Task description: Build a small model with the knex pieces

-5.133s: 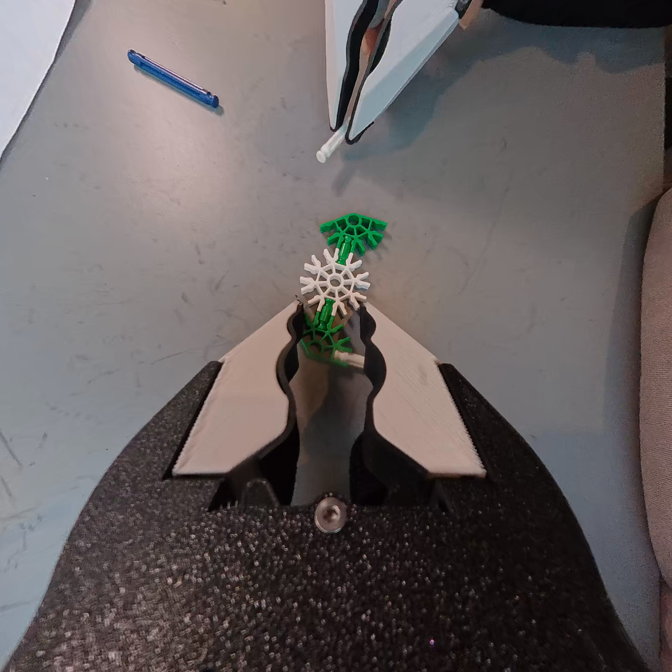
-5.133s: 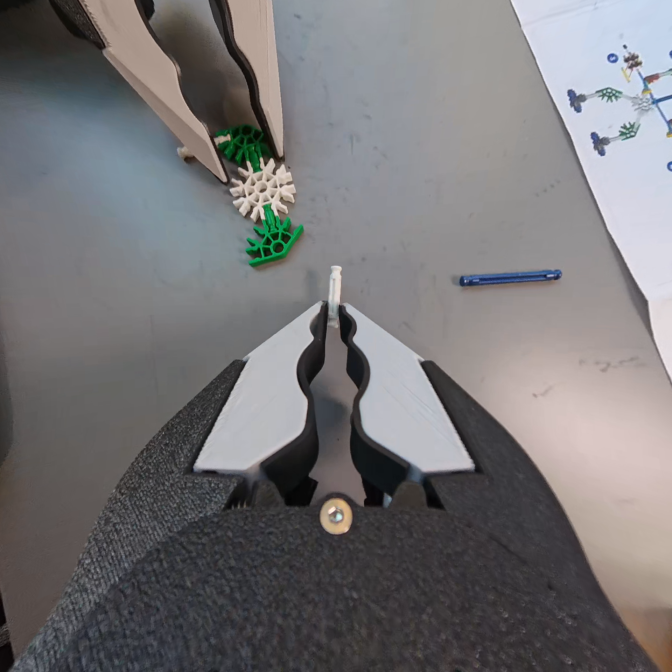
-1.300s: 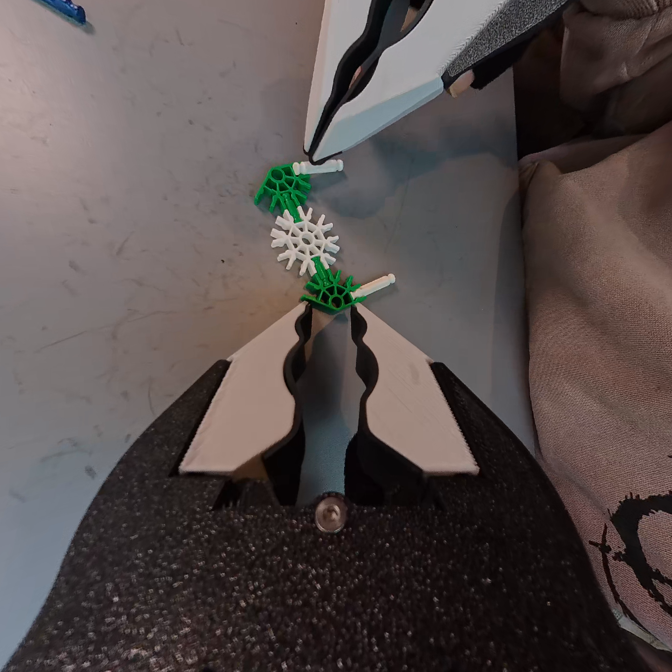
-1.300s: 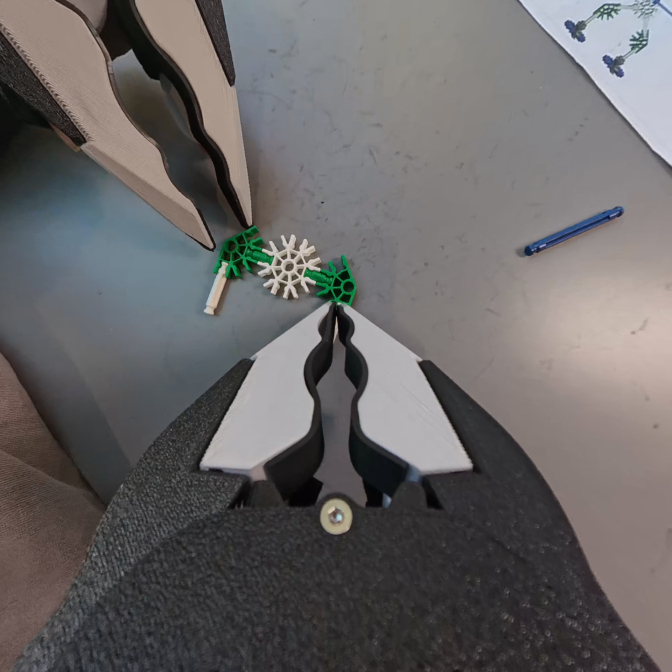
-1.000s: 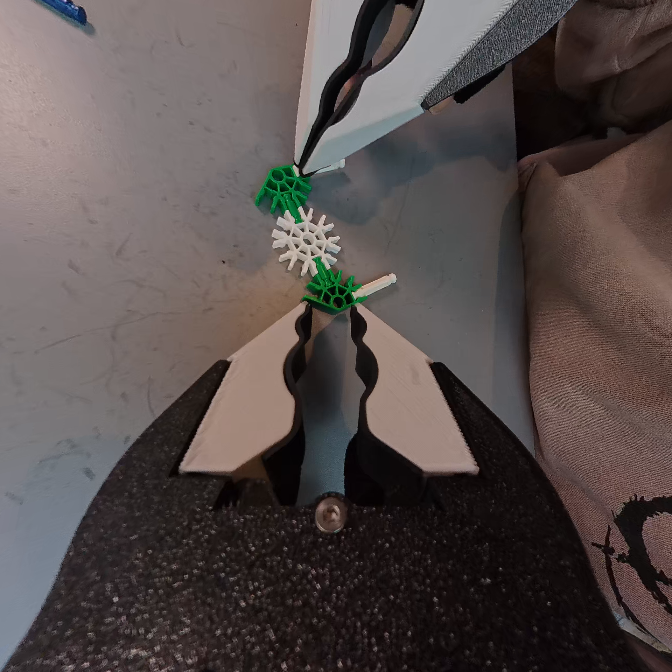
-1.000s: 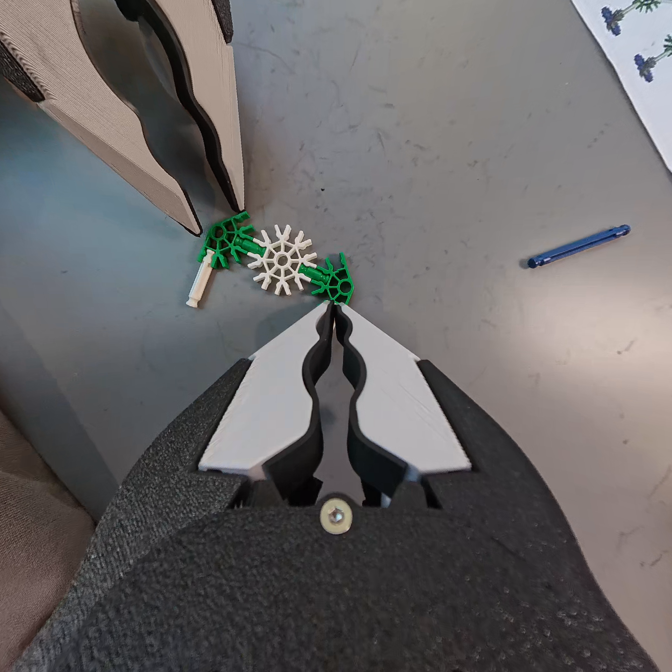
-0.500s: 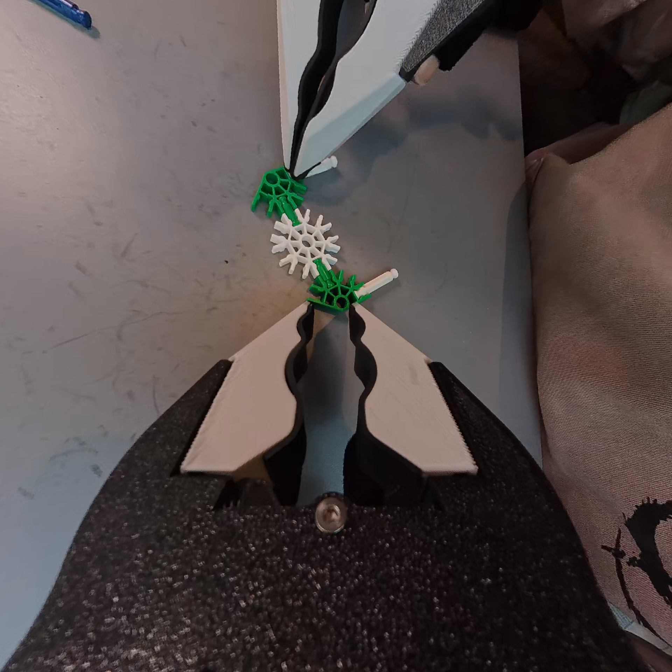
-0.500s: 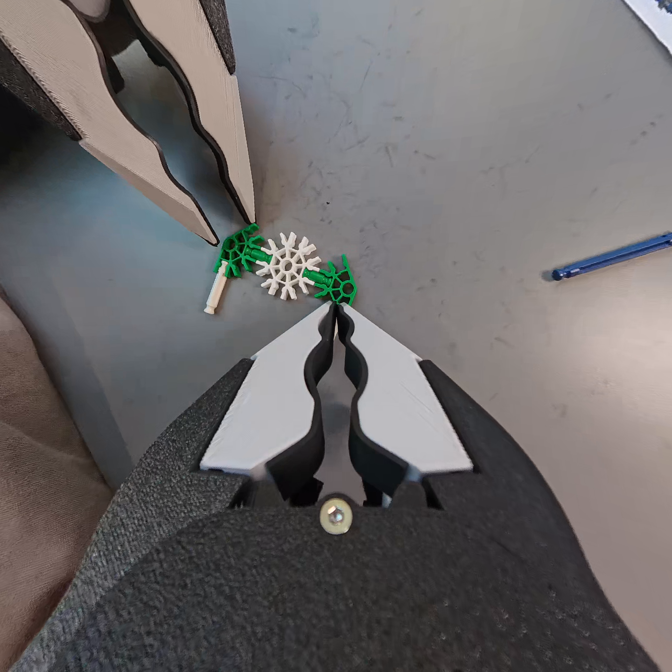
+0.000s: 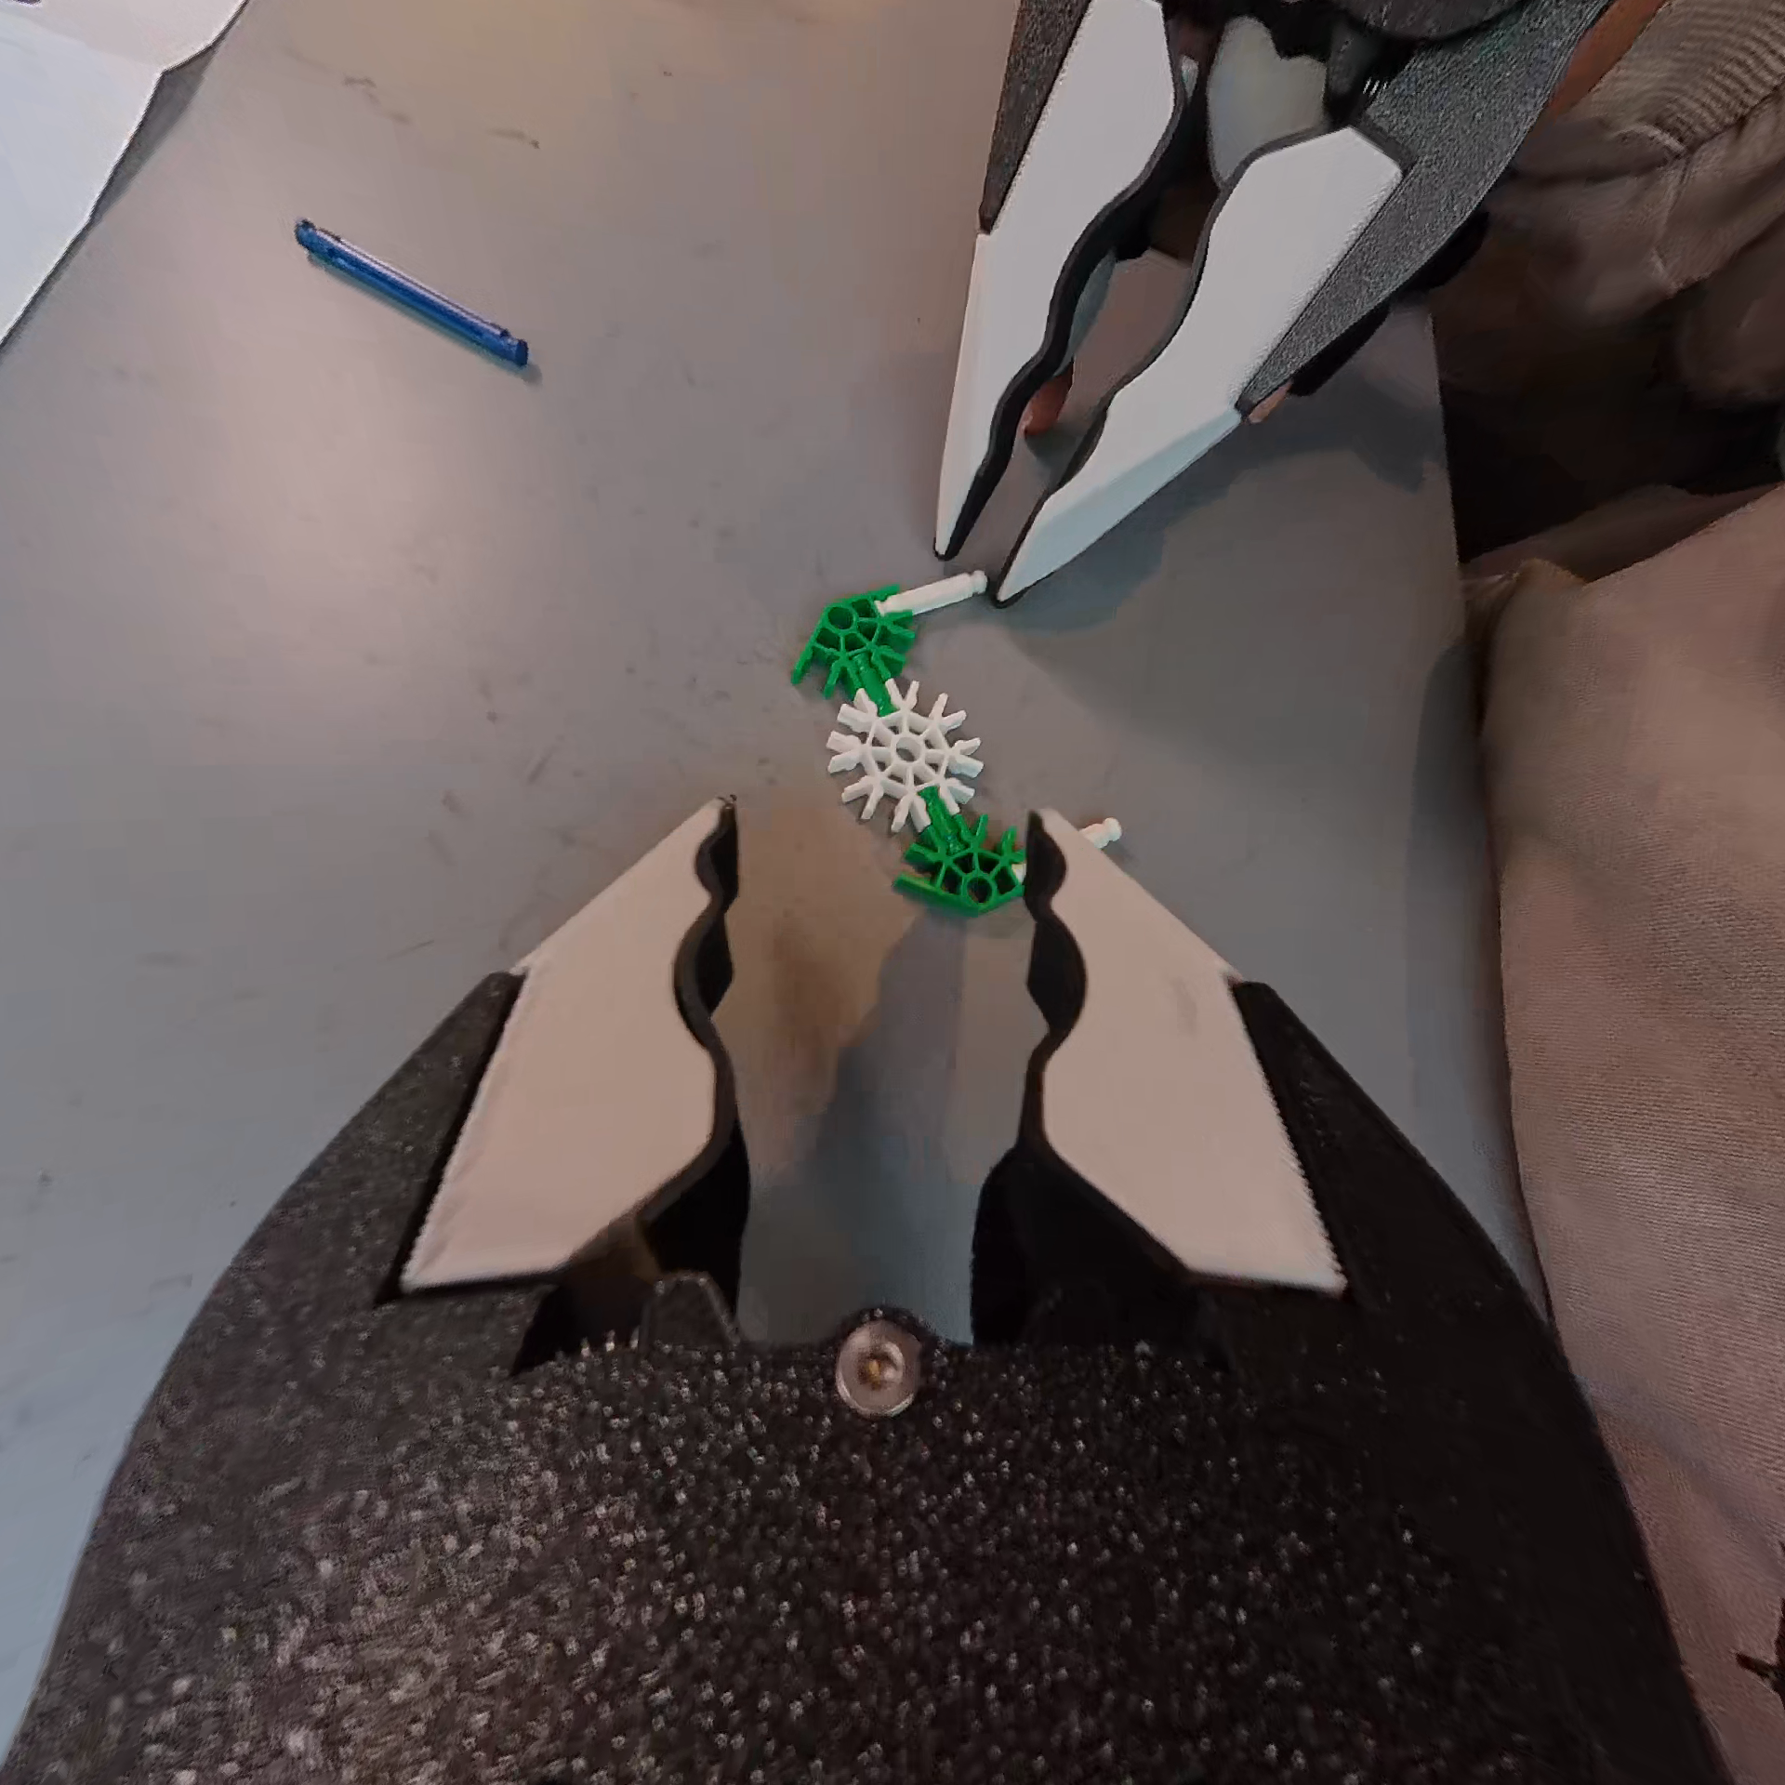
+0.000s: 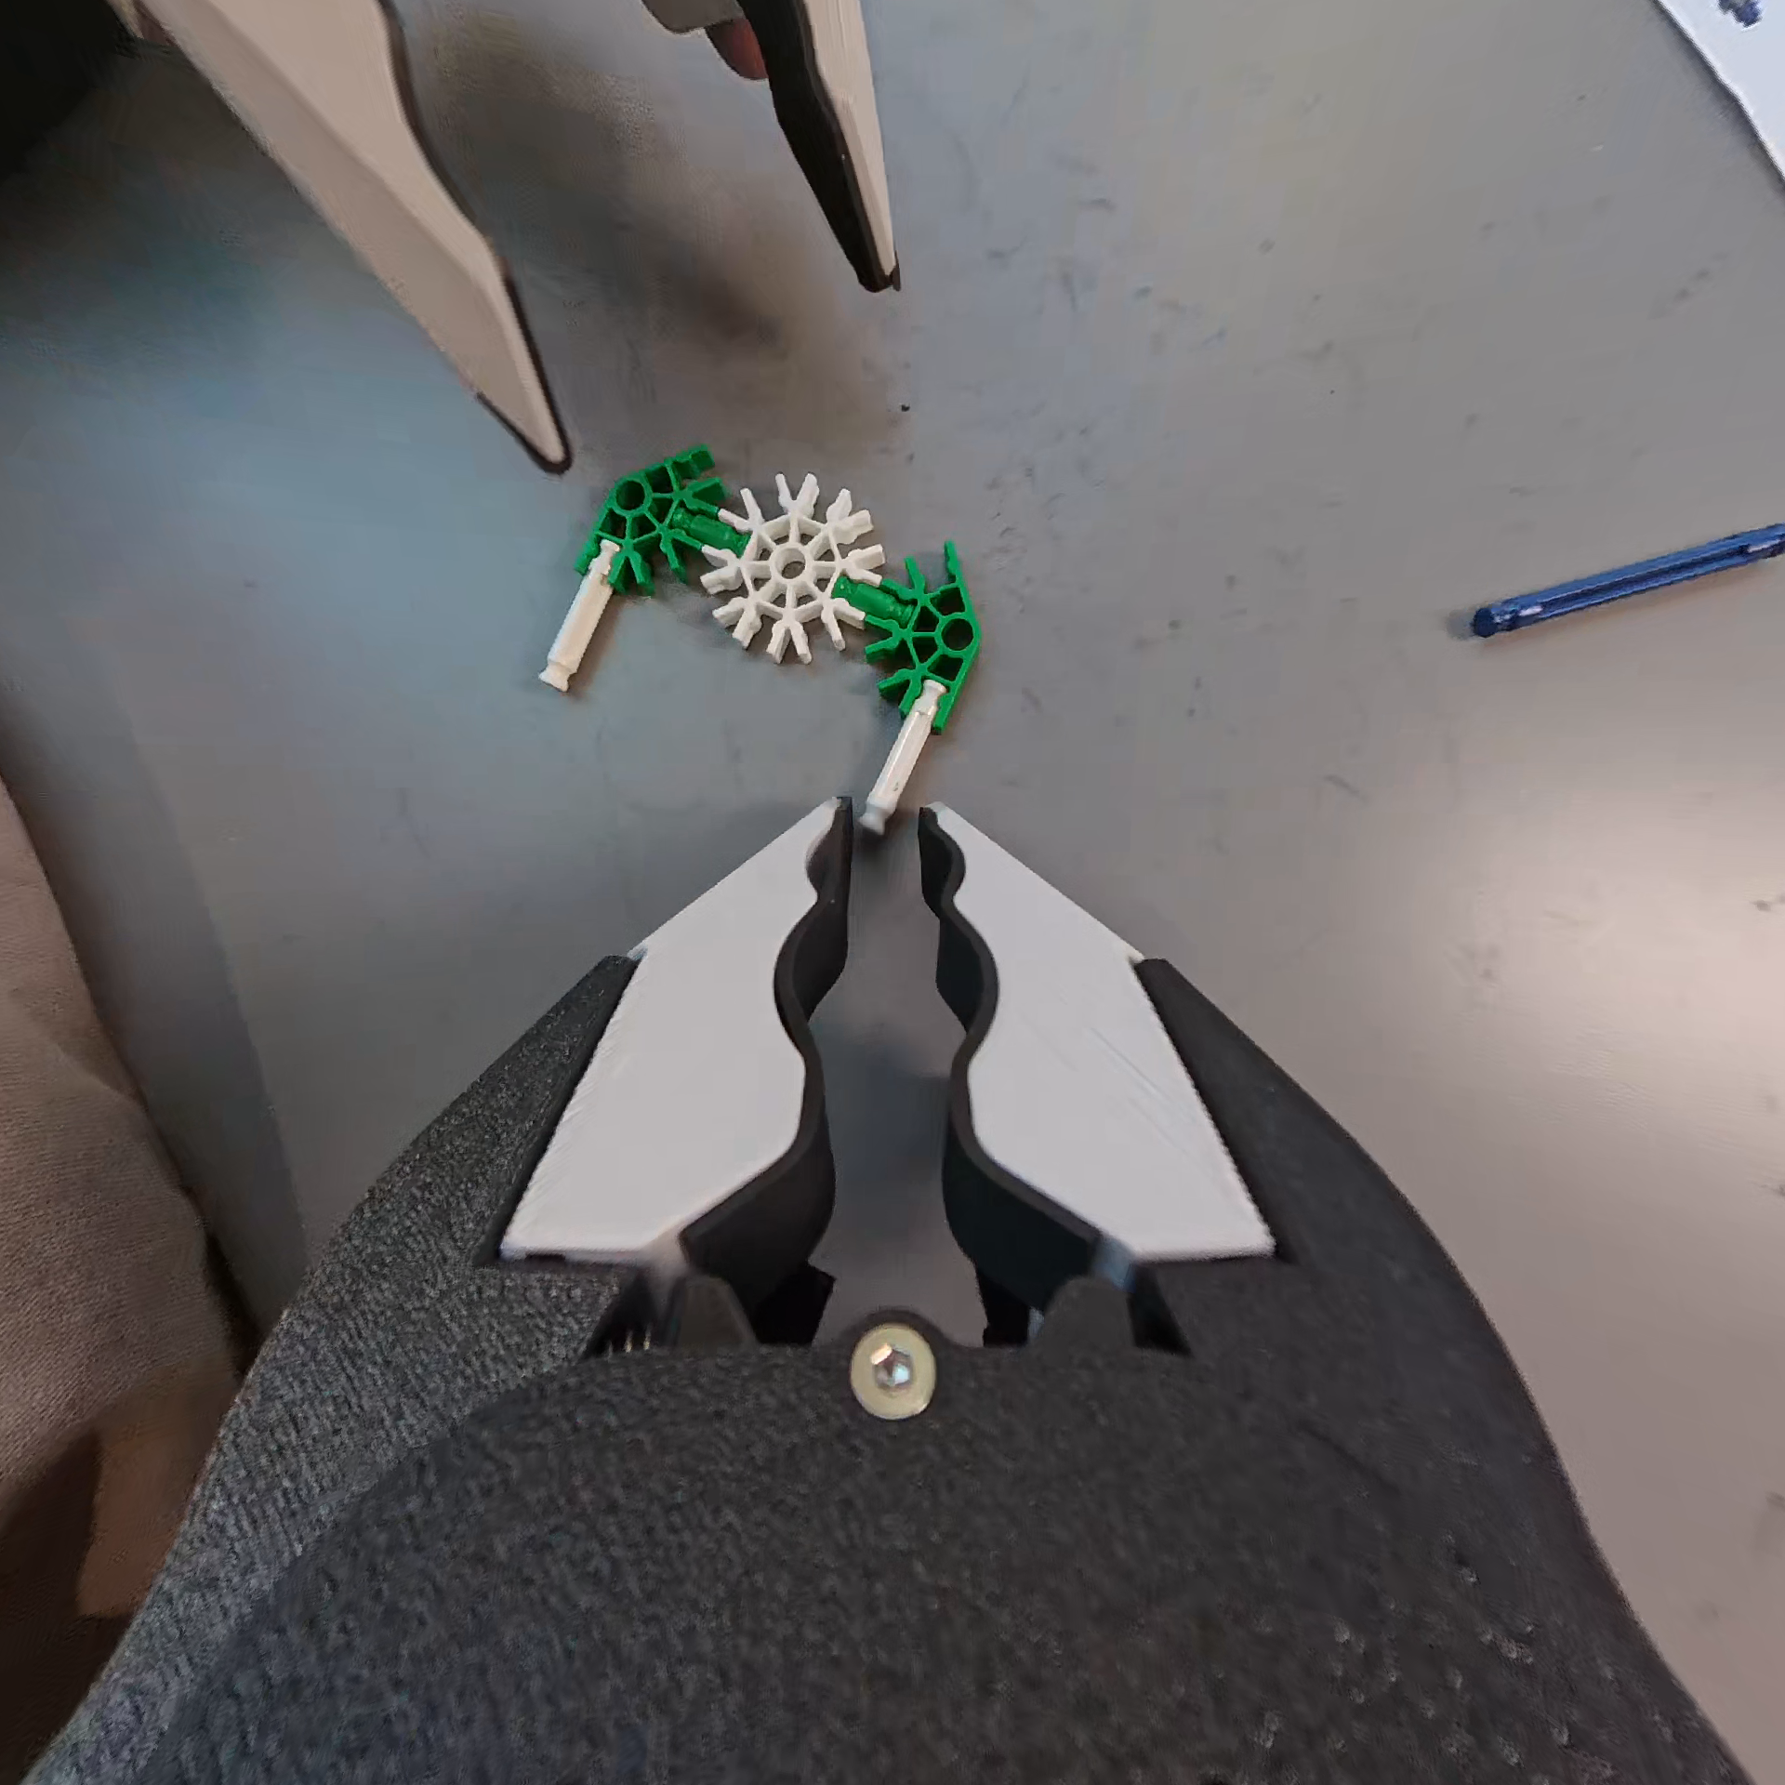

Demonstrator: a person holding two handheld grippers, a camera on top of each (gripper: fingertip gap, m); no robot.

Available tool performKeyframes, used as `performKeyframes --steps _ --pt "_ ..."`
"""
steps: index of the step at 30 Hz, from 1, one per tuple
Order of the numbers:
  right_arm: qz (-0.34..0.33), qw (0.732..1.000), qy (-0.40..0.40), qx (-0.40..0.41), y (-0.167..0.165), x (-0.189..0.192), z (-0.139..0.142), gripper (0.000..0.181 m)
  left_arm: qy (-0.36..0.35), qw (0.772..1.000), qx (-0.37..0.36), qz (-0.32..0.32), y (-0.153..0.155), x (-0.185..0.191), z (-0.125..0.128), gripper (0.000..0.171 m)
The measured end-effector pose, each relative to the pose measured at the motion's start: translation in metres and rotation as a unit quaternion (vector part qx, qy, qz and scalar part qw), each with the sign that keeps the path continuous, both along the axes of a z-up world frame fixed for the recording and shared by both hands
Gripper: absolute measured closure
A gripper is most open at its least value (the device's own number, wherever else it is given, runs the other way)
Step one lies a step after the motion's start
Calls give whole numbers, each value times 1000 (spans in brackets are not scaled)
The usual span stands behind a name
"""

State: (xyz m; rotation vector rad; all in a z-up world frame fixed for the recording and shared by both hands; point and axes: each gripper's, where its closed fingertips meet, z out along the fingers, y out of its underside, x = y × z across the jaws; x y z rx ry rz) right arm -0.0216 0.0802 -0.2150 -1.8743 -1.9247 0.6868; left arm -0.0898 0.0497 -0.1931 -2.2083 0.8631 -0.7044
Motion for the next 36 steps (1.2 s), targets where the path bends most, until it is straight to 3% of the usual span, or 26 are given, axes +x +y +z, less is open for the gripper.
performKeyframes --steps 3,9,14,17,22,27,30,33,36 --pt "-27 999 -10 42 9 -1 -2 178 6 1000 11 -3 2 15 -3 101" --pt "-108 993 5 41 21 2 -2 178 59 997 32 29 13 10 -16 111" --pt "-59 998 12 15 -19 -2 1 173 111 991 46 65 24 -15 -25 120" --pt "-54 998 39 7 -14 -6 13 167 98 992 39 73 26 -21 -25 127" --pt "-109 991 76 19 48 -11 37 165 91 992 39 77 27 -25 -25 134" --pt "-161 985 49 40 113 -25 23 146 105 990 44 81 27 -25 -25 139" --pt "-171 985 23 28 132 -38 11 137 108 991 45 72 25 -23 -25 144" --pt "-168 985 -1 30 142 -50 1 146 107 991 41 63 23 -21 -25 144" --pt "-149 988 -18 43 149 -56 -3 175 98 994 23 36 13 -15 -24 143"
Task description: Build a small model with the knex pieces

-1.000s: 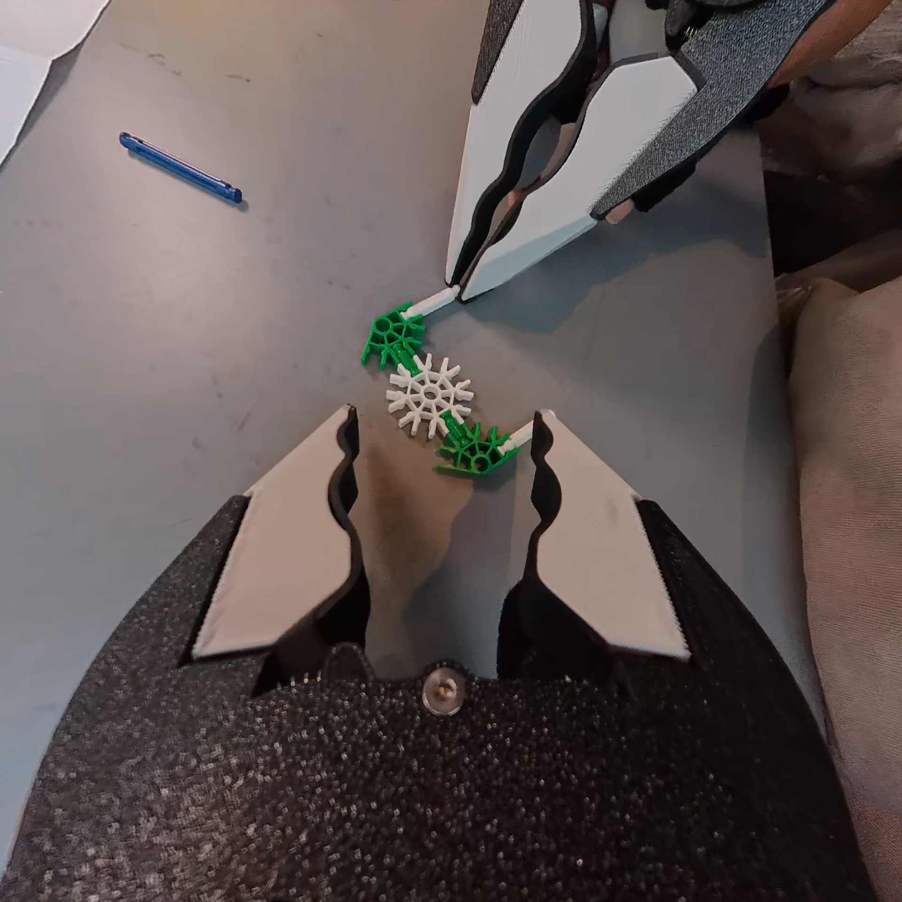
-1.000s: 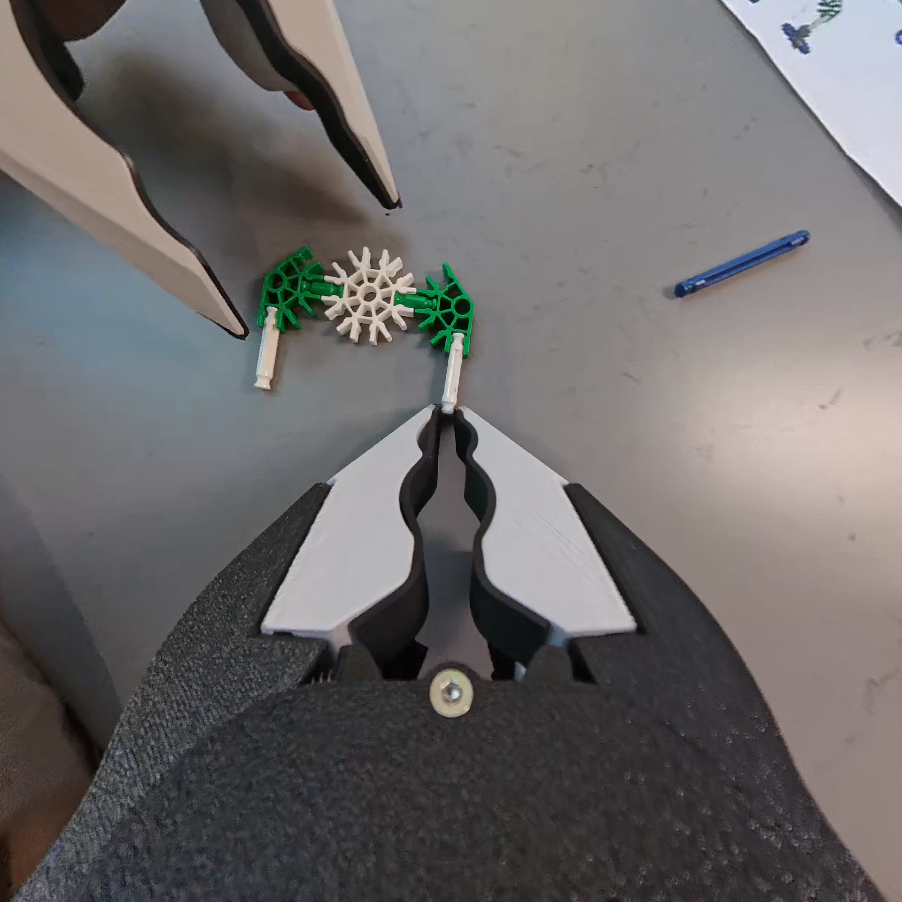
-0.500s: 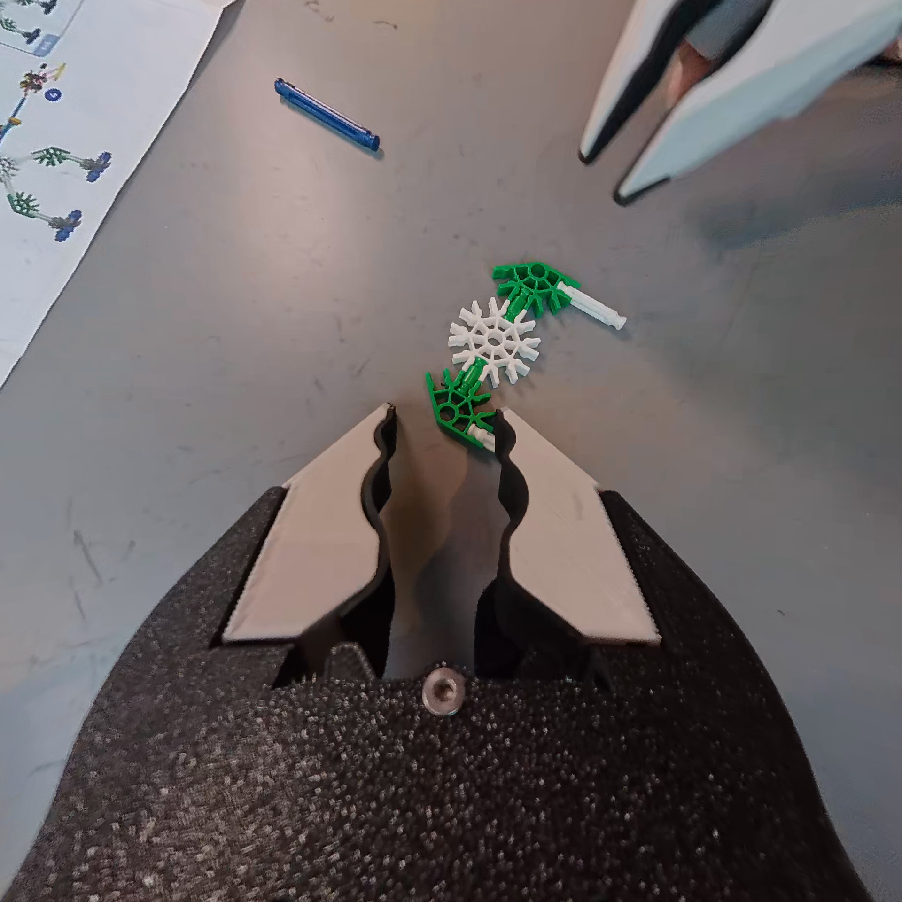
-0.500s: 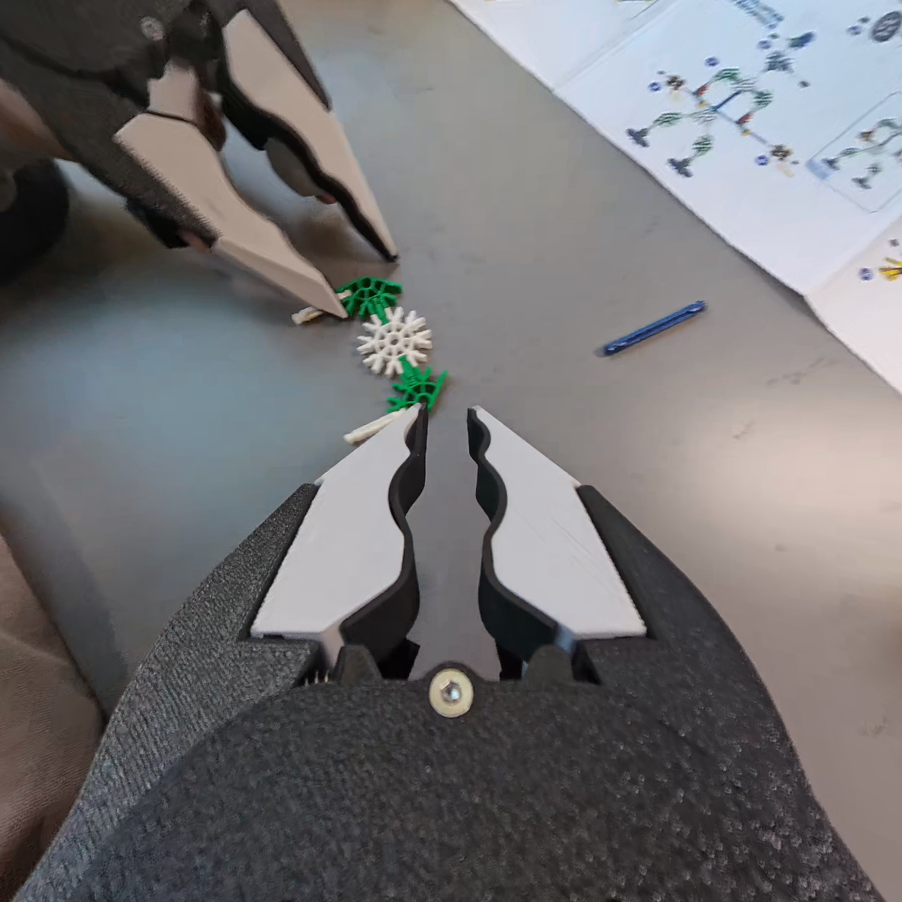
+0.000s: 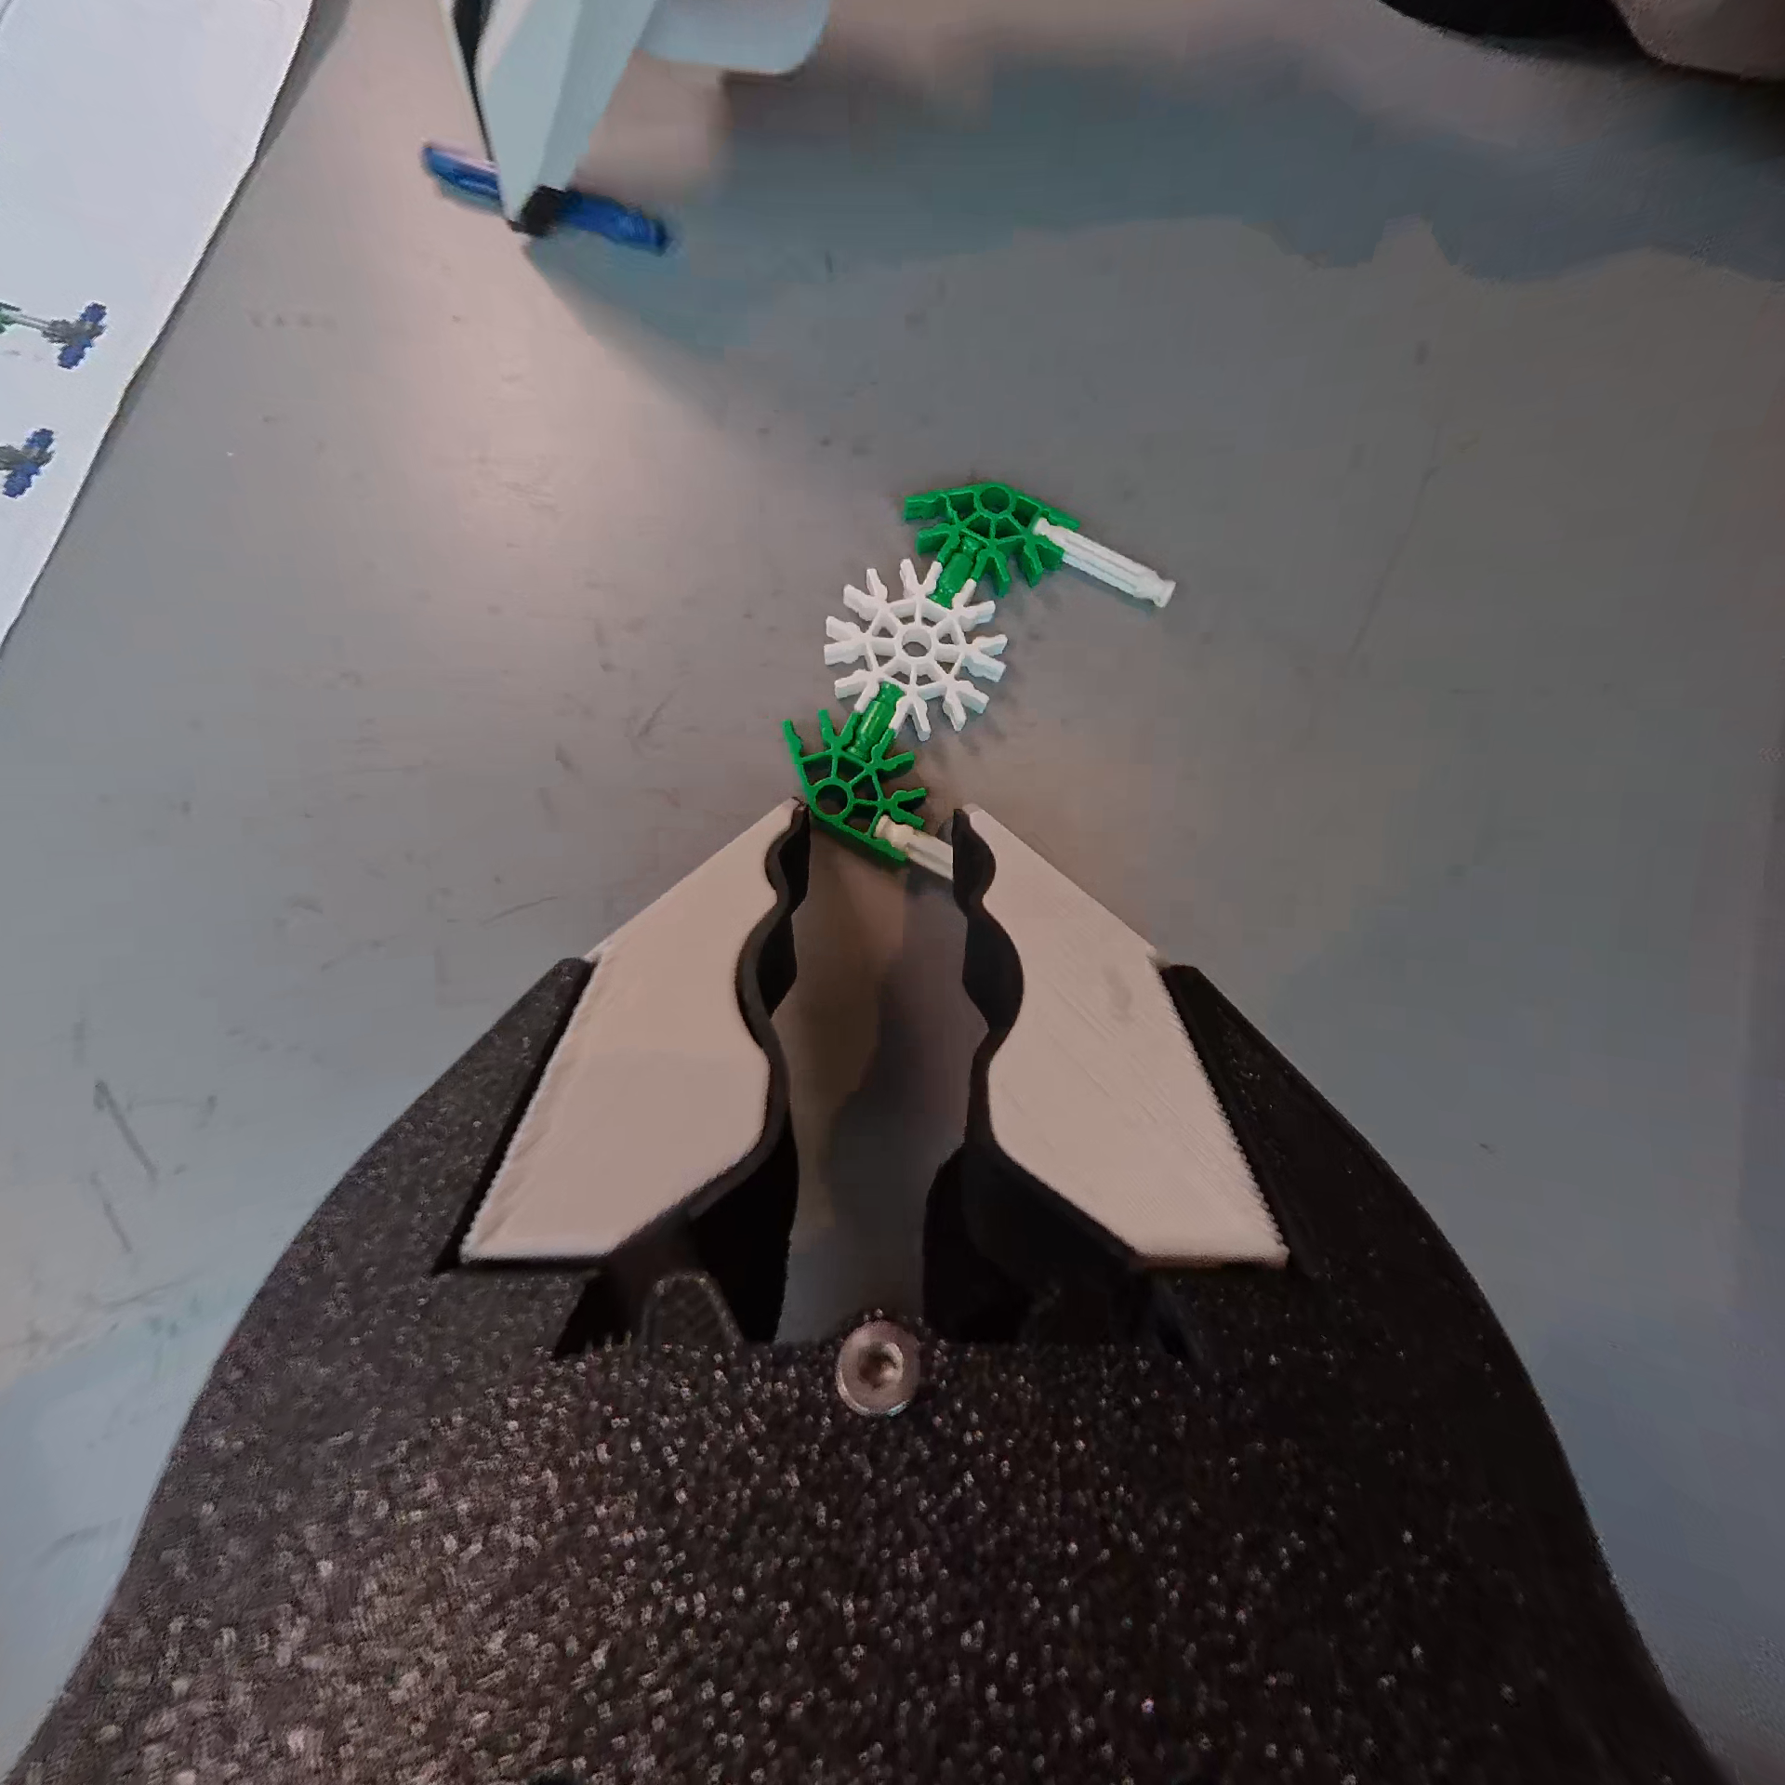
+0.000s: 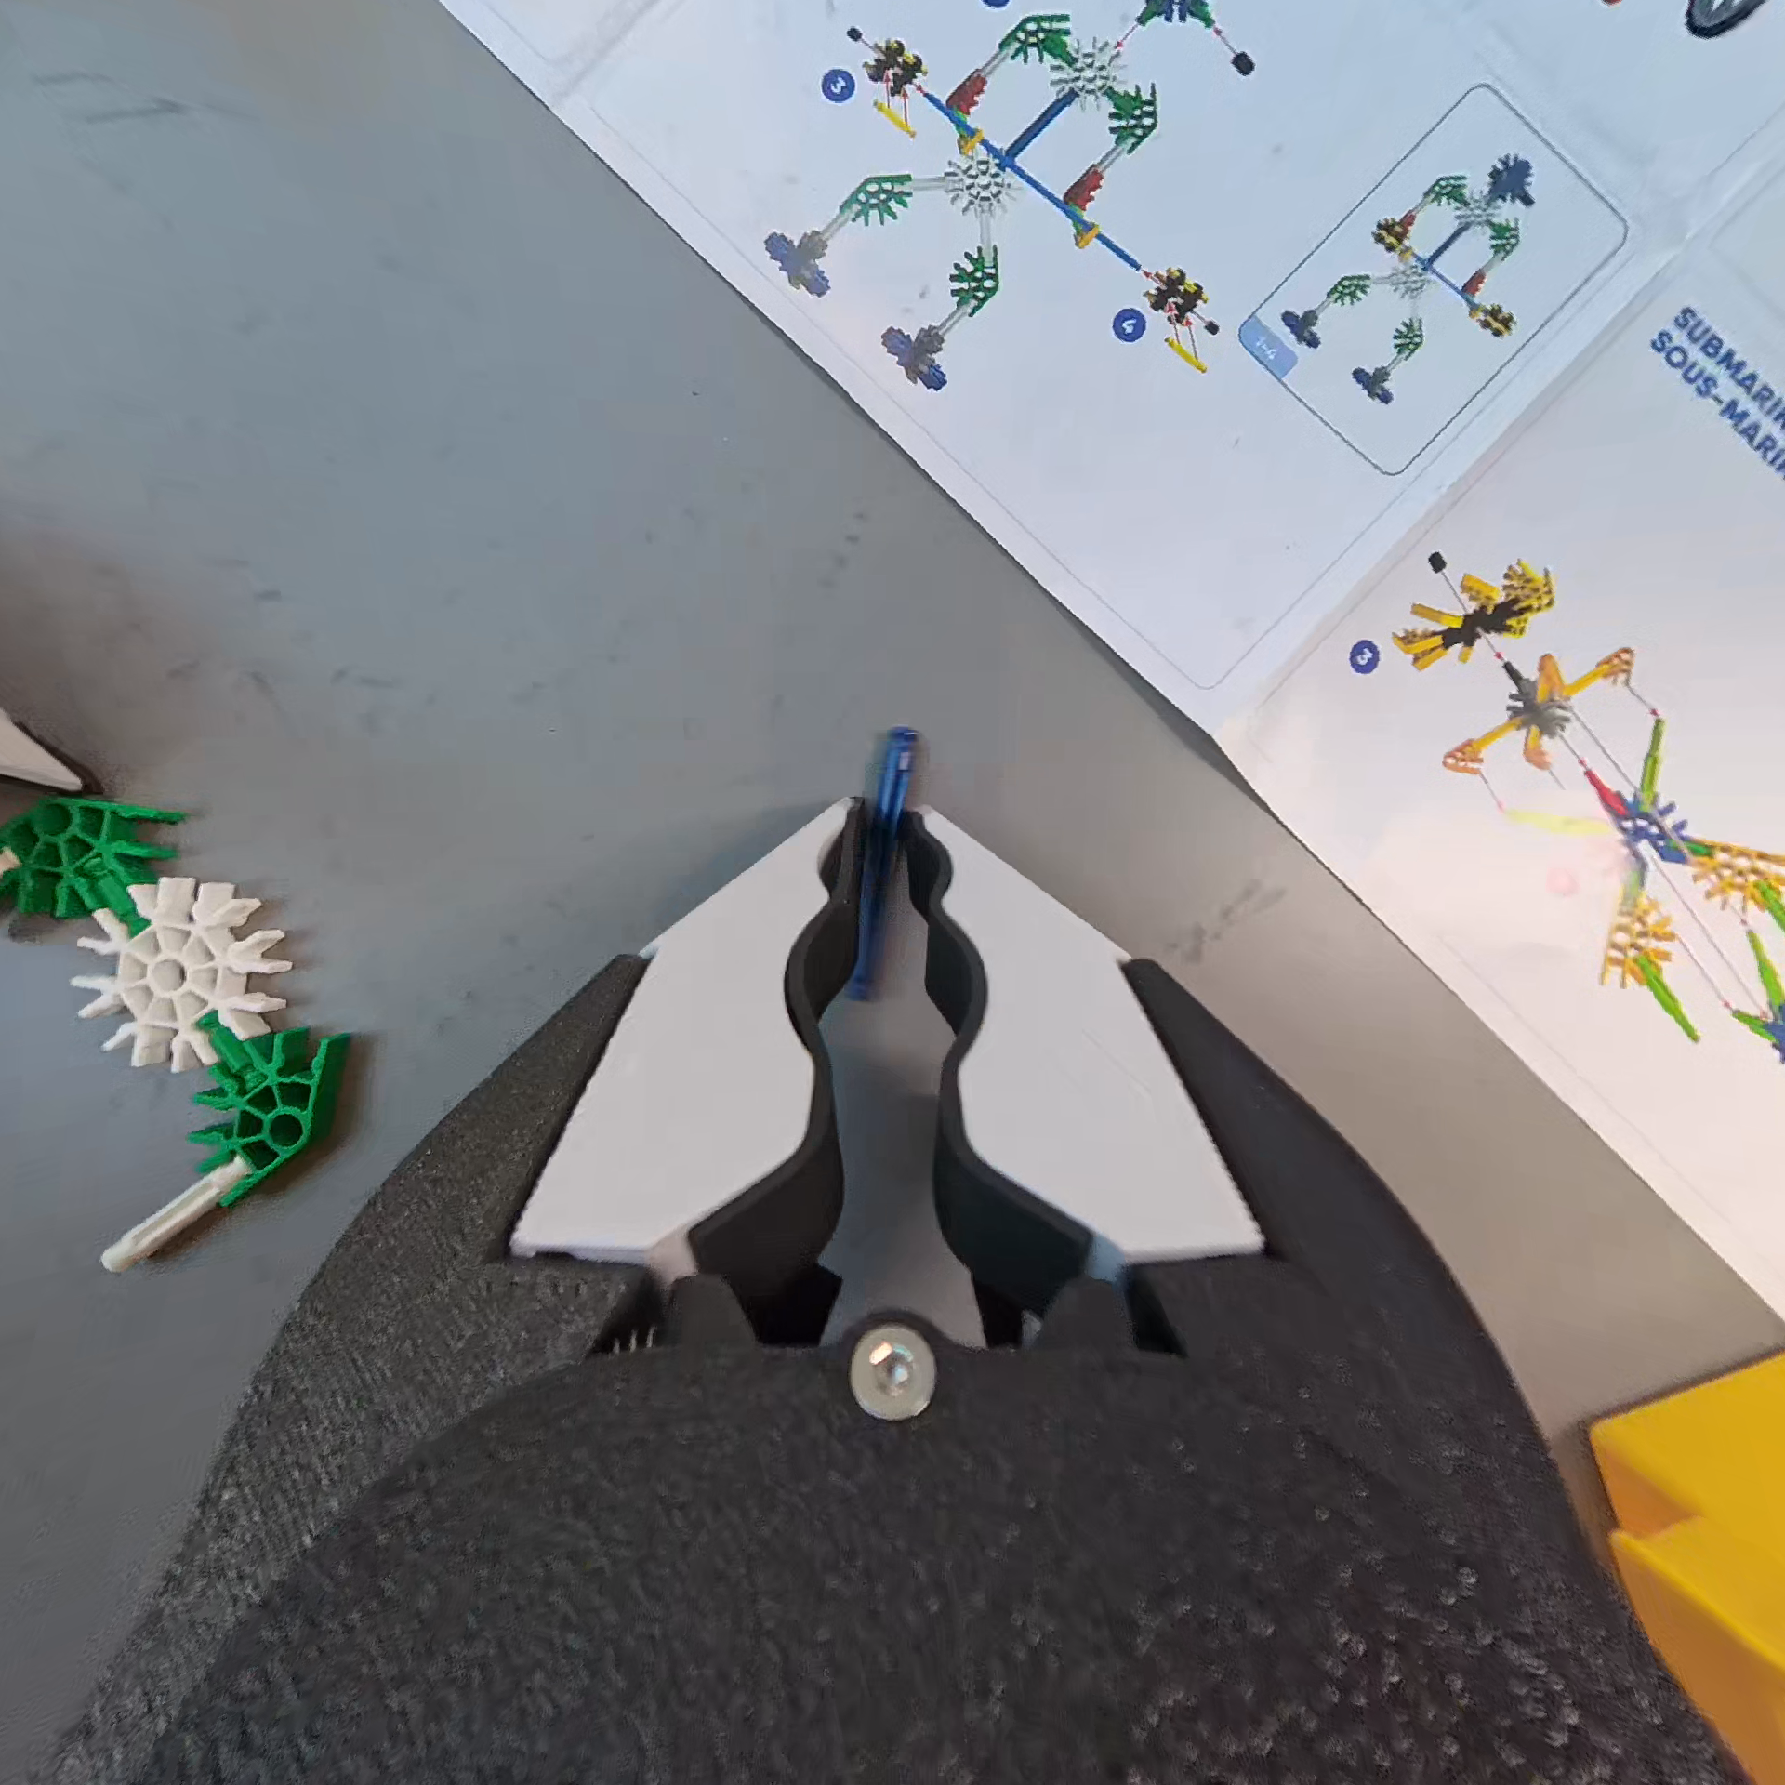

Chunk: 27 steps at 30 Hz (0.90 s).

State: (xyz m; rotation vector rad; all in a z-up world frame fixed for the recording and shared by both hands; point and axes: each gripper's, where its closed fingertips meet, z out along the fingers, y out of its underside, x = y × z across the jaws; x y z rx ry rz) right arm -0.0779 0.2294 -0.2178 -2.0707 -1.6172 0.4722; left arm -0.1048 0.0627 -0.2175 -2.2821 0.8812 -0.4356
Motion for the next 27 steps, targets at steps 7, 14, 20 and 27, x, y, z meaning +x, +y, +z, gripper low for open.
performKeyframes --steps 7,14,20,27 --pt "85 995 52 10 -34 1 30 178 -92 982 -78 -147 -52 47 11 143" --pt "133 986 75 -62 -132 43 48 178 -88 972 -77 -204 -70 70 11 142" --pt "190 971 30 -144 -221 81 28 177 -93 974 -81 -193 -66 65 11 142" --pt "139 984 -3 -114 -210 88 5 178 -89 974 -87 -190 -65 66 6 142"
